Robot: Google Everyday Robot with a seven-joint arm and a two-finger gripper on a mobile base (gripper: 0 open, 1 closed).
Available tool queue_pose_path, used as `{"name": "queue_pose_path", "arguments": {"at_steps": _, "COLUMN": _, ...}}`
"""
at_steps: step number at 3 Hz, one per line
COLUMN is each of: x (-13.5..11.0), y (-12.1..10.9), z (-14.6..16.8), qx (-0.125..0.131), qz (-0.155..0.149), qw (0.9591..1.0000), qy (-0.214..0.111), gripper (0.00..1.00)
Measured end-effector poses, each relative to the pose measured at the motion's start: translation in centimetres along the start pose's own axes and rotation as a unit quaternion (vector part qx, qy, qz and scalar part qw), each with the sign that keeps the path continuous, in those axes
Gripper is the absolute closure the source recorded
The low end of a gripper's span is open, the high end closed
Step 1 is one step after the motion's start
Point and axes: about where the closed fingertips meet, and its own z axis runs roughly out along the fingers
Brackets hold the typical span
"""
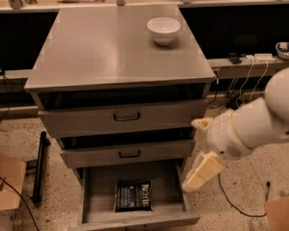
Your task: Pick blue chip bag from bottom drawer and place on counter
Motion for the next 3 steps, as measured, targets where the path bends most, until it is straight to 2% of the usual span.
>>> {"name": "queue_pose_path", "arguments": {"at_steps": 1, "x": 2.3, "y": 1.7, "z": 7.0, "qx": -0.031, "qz": 0.032, "qw": 0.9980, "qy": -0.045, "gripper": 0.00}}
{"name": "queue_pose_path", "arguments": {"at_steps": 2, "x": 4.7, "y": 2.8, "z": 13.6, "qx": -0.060, "qz": 0.080, "qw": 0.9914, "qy": -0.084, "gripper": 0.00}}
{"name": "queue_pose_path", "arguments": {"at_steps": 3, "x": 5.6, "y": 3.0, "z": 15.4, "qx": -0.071, "qz": 0.093, "qw": 0.9896, "qy": -0.083, "gripper": 0.00}}
